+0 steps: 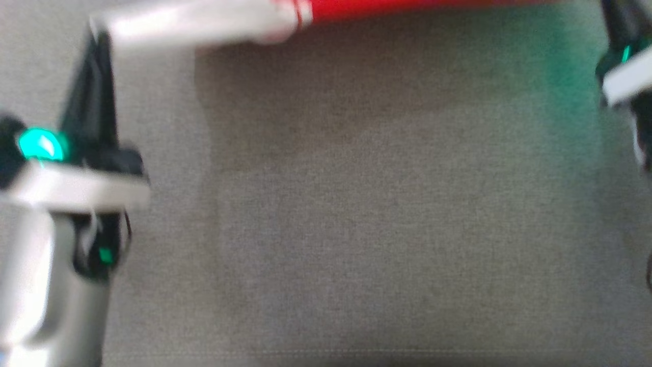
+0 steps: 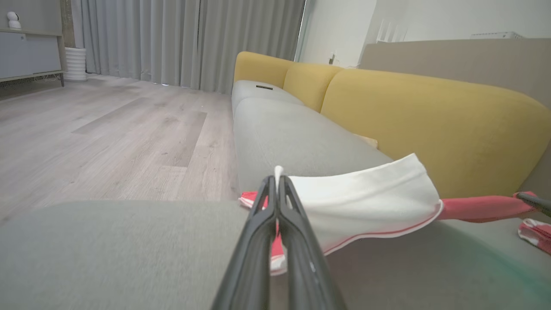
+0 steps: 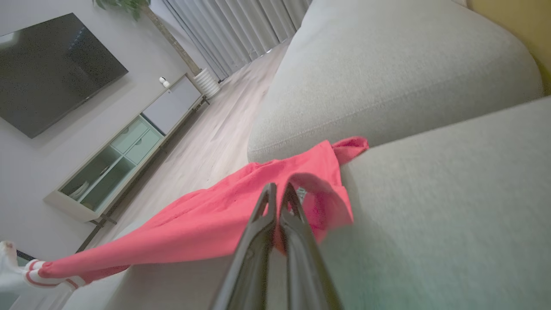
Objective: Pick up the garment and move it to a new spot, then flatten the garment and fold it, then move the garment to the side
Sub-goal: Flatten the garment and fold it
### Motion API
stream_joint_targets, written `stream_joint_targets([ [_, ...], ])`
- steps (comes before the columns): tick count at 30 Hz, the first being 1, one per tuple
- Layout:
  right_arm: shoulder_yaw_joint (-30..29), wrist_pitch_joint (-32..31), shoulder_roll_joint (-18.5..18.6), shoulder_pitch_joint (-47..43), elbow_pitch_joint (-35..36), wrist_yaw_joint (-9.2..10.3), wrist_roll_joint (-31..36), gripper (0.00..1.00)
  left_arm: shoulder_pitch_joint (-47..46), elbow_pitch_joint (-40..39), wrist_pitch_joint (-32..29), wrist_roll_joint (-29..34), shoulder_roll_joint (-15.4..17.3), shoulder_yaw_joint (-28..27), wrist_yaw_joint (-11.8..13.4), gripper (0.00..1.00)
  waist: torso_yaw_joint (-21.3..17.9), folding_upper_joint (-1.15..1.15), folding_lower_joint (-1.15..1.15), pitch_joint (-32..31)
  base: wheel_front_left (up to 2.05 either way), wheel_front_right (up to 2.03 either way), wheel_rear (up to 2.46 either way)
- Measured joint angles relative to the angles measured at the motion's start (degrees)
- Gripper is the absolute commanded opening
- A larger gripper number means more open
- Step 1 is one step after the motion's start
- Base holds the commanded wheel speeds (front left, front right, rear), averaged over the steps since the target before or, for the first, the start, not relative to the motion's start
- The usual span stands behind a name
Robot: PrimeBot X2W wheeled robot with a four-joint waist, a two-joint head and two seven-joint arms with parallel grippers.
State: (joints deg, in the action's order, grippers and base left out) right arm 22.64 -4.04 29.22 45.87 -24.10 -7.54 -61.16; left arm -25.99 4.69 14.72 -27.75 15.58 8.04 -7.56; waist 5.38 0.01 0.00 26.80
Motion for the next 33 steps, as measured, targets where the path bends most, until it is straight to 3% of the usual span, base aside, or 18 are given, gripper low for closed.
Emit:
stream_joint_targets([
  [12,1.7,3.5,3.5,-20.5,6.6,0.0,-4.7,0.0,21.5,-2.8,0.0,5.4,-0.2,-0.2,0.0,0.0,-0.2,0.0,0.0,-9.0,0.0,0.0,0.0],
  [22,-1.0,3.5,5.4,-37.6,11.8,0.0,-4.8,0.0,34.5,-3.2,0.0,5.1,-1.3,0.9,0.0,0.0,-0.4,0.0,0.0,-13.7,0.0,0.0,0.0],
  [32,-5.7,0.4,5.0,-41.9,14.8,0.0,-2.2,0.0,35.9,-2.6,0.0,2.9,0.8,4.4,0.0,0.0,-0.4,0.0,0.0,-13.5,0.0,0.0,0.0],
  [33,-6.2,-0.2,4.8,-42.0,15.0,0.0,-2.0,0.06,35.8,-2.6,0.0,2.9,0.9,4.5,0.0,0.0,-0.4,0.0,0.0,-13.5,0.0,0.0,0.0],
])
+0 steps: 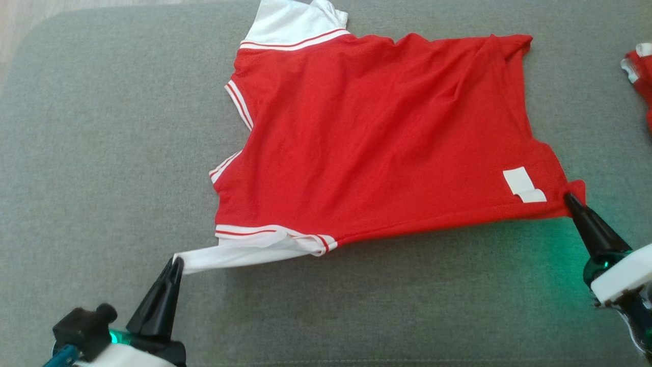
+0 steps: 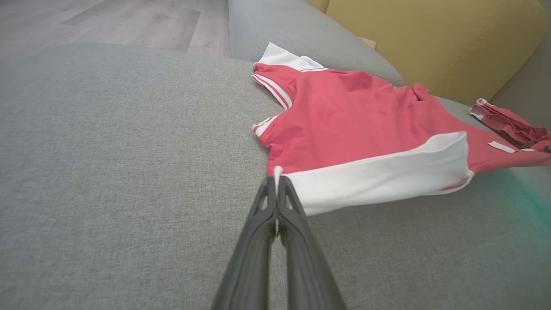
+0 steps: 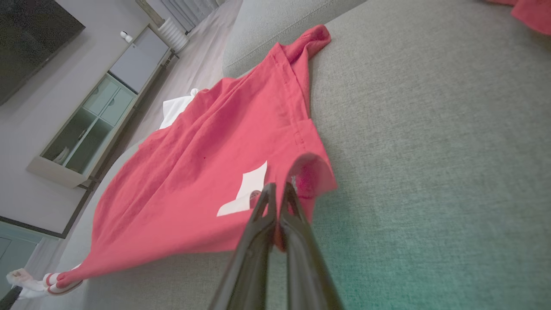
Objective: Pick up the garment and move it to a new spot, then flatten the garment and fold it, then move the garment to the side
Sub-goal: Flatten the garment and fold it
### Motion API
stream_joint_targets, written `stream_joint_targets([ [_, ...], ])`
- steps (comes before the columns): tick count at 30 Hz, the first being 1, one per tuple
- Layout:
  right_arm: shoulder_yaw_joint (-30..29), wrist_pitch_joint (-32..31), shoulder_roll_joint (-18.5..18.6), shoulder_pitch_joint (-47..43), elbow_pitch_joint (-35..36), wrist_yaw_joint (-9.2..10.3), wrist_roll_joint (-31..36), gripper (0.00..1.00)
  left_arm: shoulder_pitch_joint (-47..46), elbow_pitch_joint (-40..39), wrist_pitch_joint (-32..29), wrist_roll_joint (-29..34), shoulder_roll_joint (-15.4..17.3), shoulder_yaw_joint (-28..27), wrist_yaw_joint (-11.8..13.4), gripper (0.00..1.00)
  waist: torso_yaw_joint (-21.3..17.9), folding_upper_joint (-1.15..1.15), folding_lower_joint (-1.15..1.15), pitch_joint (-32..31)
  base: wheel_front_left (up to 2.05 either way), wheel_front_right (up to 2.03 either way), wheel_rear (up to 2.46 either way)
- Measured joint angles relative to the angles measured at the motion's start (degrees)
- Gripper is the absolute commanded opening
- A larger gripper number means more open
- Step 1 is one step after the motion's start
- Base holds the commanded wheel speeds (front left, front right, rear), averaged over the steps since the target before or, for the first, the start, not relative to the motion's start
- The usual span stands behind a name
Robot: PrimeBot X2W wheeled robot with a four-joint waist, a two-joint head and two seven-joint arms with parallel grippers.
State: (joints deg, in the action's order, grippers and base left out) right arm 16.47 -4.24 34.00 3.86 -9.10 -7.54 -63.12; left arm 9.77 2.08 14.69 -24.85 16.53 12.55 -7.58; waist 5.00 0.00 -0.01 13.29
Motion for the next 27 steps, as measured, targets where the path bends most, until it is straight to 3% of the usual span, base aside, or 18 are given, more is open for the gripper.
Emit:
stream_joint_targets([
  [1,-0.4,-0.5,-0.3,-0.2,0.2,0.0,0.4,0.25,-0.1,0.0,0.0,0.0,0.1,0.1,0.0,0.0,0.0,0.0,0.0,0.1,0.0,0.0,0.0],
  [2,-0.7,-1.1,-0.6,-0.5,0.2,0.0,0.9,0.49,-0.3,0.1,0.0,0.0,0.5,0.6,0.0,0.0,0.0,0.0,0.0,0.1,0.0,0.0,0.0],
  [3,-1.0,-1.8,-0.9,-1.0,0.3,0.0,1.3,0.8,-0.6,0.3,0.0,0.0,0.9,1.4,0.0,0.0,0.0,0.0,0.0,0.2,0.0,0.0,0.0],
  [4,-1.1,-2.5,-1.1,-1.5,0.2,0.0,1.7,1.0,-0.8,0.3,0.0,0.0,1.1,1.7,0.0,0.0,-0.1,0.0,0.0,0.3,0.0,0.0,0.0],
  [12,-3.7,-8.6,-1.3,-6.6,1.6,0.0,4.2,1.0,-1.1,1.9,0.0,0.0,1.6,3.2,0.0,0.0,0.0,0.0,0.0,1.3,0.0,0.0,0.0],
  [16,-8.4,-9.2,-1.9,-7.7,3.5,0.0,4.4,1.0,-2.6,2.0,0.0,0.1,1.6,3.3,0.0,0.0,0.1,0.0,0.0,1.9,0.0,0.0,0.0],
  [27,-10.8,-15.0,-6.6,-6.5,4.7,0.0,7.2,1.0,-6.0,2.2,0.0,1.2,1.6,4.0,0.0,0.0,1.7,0.0,0.0,3.4,0.0,0.0,0.0],
])
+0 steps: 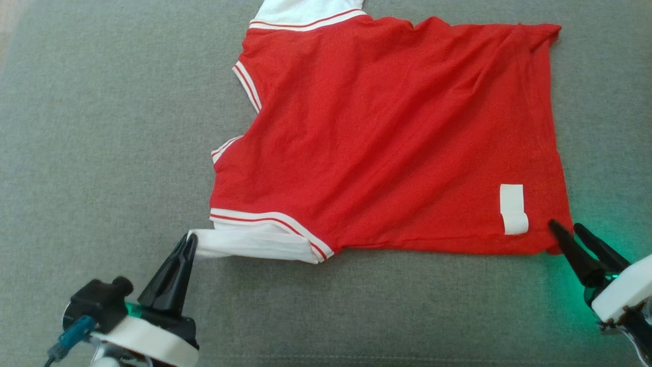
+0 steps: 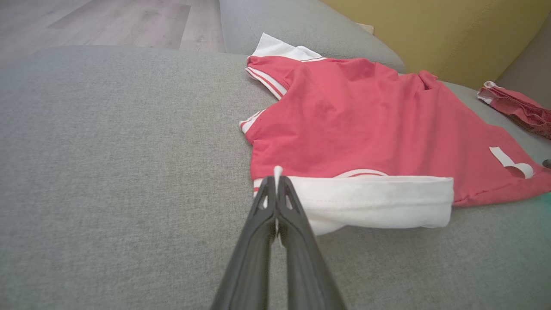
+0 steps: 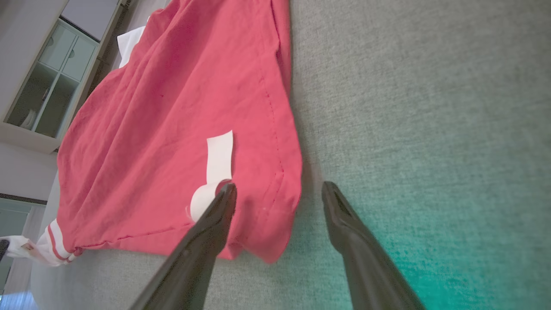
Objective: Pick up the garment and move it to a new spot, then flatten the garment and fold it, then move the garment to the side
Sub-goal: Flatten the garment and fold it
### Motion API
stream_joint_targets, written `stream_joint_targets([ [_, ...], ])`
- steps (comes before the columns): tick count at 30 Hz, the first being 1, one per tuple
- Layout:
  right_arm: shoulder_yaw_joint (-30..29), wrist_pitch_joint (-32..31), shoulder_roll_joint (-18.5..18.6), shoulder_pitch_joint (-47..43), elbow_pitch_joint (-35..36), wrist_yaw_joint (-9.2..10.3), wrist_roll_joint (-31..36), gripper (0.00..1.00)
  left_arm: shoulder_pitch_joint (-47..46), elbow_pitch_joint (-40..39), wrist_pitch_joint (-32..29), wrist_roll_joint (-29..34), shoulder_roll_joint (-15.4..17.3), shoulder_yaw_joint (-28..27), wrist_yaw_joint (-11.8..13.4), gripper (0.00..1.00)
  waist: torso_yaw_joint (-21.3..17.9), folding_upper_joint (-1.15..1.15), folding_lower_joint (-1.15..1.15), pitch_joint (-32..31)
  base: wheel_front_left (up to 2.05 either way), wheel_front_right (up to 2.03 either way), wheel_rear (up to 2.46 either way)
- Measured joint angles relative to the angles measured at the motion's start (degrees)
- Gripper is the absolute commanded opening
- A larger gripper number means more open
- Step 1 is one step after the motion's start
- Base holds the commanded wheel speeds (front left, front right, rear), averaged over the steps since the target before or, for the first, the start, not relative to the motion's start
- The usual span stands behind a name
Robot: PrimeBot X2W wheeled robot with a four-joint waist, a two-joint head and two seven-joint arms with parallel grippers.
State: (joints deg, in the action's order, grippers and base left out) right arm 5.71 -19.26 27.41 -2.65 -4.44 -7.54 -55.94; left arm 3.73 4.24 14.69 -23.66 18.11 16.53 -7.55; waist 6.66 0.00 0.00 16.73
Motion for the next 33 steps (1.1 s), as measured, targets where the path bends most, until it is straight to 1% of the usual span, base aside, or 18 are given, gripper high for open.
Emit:
stream_joint_targets([
  [1,-0.4,-0.4,-0.2,0.3,-0.1,0.0,0.2,0.94,-0.3,0.1,0.0,0.1,0.0,0.2,0.0,0.0,0.2,0.0,0.0,0.1,0.0,0.0,0.0],
  [3,-1.0,-0.9,-0.5,0.7,-0.4,0.0,0.6,0.58,-0.7,0.2,0.0,0.4,0.0,0.7,0.0,0.0,0.5,0.0,0.0,0.2,0.0,0.0,0.0],
  [4,-1.1,-1.2,-0.7,0.9,-0.5,0.0,0.6,0.33,-0.7,0.2,0.0,0.4,0.0,1.0,0.0,0.0,0.6,0.0,0.0,0.2,0.0,0.0,0.0],
  [5,-1.2,-1.5,-0.9,0.9,-0.5,0.0,0.7,0.13,-0.7,0.4,0.0,0.4,-0.1,1.2,0.0,0.0,0.7,0.0,0.0,0.2,0.0,0.0,0.0],
  [6,-1.4,-1.8,-1.2,0.9,-0.5,0.0,0.8,0.0,-0.7,0.5,0.0,0.5,-0.1,1.2,0.0,0.0,0.8,0.0,0.0,0.3,0.0,0.0,0.0],
  [10,-2.3,-1.8,-1.4,0.9,0.5,0.0,1.1,0.0,-0.9,0.6,0.0,1.1,-0.1,1.1,0.0,0.0,0.9,0.0,0.0,0.2,0.0,0.0,0.0],
  [14,-4.2,0.1,-1.4,0.8,3.8,0.0,1.1,0.0,-1.4,-0.9,0.0,1.7,-0.1,-0.5,0.0,0.0,0.7,0.0,0.0,-0.3,0.0,0.0,0.0],
  [17,-6.5,2.5,-1.3,0.9,8.5,0.0,0.2,0.0,-2.5,-5.4,0.0,-2.1,-0.4,-2.8,0.0,0.0,0.4,0.0,0.0,-1.1,0.0,0.0,0.0],
  [19,-8.3,3.5,-0.9,1.3,12.0,0.0,-1.3,0.0,-4.1,-8.6,0.0,-4.6,0.6,-4.0,0.0,0.0,0.1,0.0,0.0,-1.8,0.0,0.0,0.0],
  [21,-10.5,4.1,-0.1,2.6,15.7,0.0,-2.3,0.0,-6.7,-11.1,-0.1,-7.1,3.5,-4.7,0.0,0.0,-0.3,0.0,0.0,-2.6,0.0,0.0,0.0],
  [24,-13.7,4.2,1.3,8.1,20.5,0.0,-4.3,0.0,-12.6,-14.8,-2.4,-11.7,8.1,-6.1,0.0,0.0,-1.0,0.0,0.0,-3.7,0.0,0.0,0.0],
  [27,-17.0,4.2,2.8,16.1,23.5,0.0,-6.9,0.0,-21.8,-17.7,-5.6,-16.4,11.4,-7.3,0.0,0.0,-1.9,0.0,0.0,-4.5,0.0,0.0,0.0],
  [30,-19.0,2.8,4.9,24.6,23.7,0.0,-7.5,0.0,-33.0,-18.8,-8.7,-20.4,12.6,-8.9,0.0,0.0,-3.1,0.0,0.0,-4.8,0.0,0.0,0.0],
  [33,-17.7,0.4,6.7,32.6,20.0,0.0,-5.9,0.0,-44.0,-17.0,-12.2,-21.4,13.4,-8.9,0.0,0.0,-3.8,0.0,0.0,-3.9,0.0,0.0,0.0],
])
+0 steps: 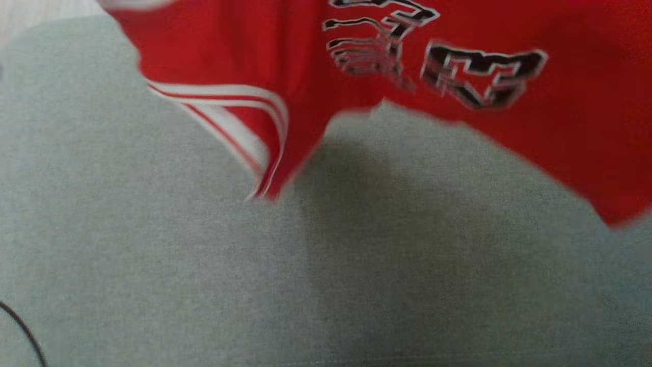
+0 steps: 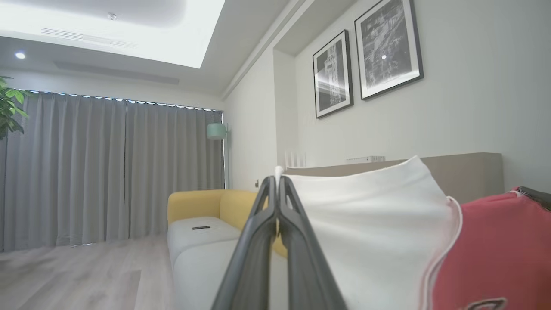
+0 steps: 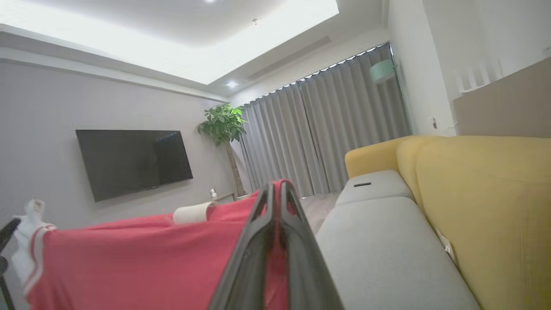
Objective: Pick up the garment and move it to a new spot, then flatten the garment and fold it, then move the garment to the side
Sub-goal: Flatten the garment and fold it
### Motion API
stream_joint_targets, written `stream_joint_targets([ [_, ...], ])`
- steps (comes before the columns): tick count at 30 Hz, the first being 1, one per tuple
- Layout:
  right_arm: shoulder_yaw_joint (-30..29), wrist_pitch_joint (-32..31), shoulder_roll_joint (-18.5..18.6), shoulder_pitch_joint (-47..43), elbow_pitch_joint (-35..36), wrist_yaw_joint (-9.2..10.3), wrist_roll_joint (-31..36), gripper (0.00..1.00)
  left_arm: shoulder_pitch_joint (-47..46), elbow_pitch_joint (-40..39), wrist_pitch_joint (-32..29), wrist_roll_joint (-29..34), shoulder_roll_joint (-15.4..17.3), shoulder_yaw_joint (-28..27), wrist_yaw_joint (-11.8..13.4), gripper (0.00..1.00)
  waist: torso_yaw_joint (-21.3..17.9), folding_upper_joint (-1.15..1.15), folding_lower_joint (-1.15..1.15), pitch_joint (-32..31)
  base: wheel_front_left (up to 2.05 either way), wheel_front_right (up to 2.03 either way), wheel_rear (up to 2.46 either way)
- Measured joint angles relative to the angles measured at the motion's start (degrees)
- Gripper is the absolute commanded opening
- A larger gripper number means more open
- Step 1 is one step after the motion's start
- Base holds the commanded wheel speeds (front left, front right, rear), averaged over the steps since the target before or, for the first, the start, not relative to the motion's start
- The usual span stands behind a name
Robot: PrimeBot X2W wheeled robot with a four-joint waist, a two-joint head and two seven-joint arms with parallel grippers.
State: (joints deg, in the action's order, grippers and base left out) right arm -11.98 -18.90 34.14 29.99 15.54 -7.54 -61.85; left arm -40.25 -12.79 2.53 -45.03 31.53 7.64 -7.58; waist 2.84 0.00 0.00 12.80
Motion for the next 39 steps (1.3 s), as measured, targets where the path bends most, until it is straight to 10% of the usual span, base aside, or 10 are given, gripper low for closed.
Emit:
stream_joint_targets([
  [10,15.5,-2.7,-3.3,26.5,-23.4,0.0,11.0,0.0,-25.7,19.5,-3.1,3.7,0.5,10.1,0.0,0.0,-1.4,0.0,0.01,6.9,0.0,0.0,0.0],
  [21,24.8,8.3,-4.4,50.7,-39.0,0.0,20.4,0.0,-53.9,41.8,10.5,11.2,-3.6,19.2,0.0,0.0,-1.3,-0.01,0.02,20.2,0.0,0.0,0.0],
  [30,32.5,12.7,-2.8,51.3,-45.7,0.0,19.6,0.0,-47.6,40.8,12.2,6.4,-4.3,22.4,0.0,0.0,1.0,-0.01,0.01,25.0,0.0,0.0,0.0],
  [39,39.6,20.7,-1.0,35.3,-46.2,0.0,16.4,0.0,-14.9,26.5,12.2,2.0,-4.2,20.2,0.0,0.0,2.1,0.0,0.0,22.0,0.0,0.0,0.0],
])
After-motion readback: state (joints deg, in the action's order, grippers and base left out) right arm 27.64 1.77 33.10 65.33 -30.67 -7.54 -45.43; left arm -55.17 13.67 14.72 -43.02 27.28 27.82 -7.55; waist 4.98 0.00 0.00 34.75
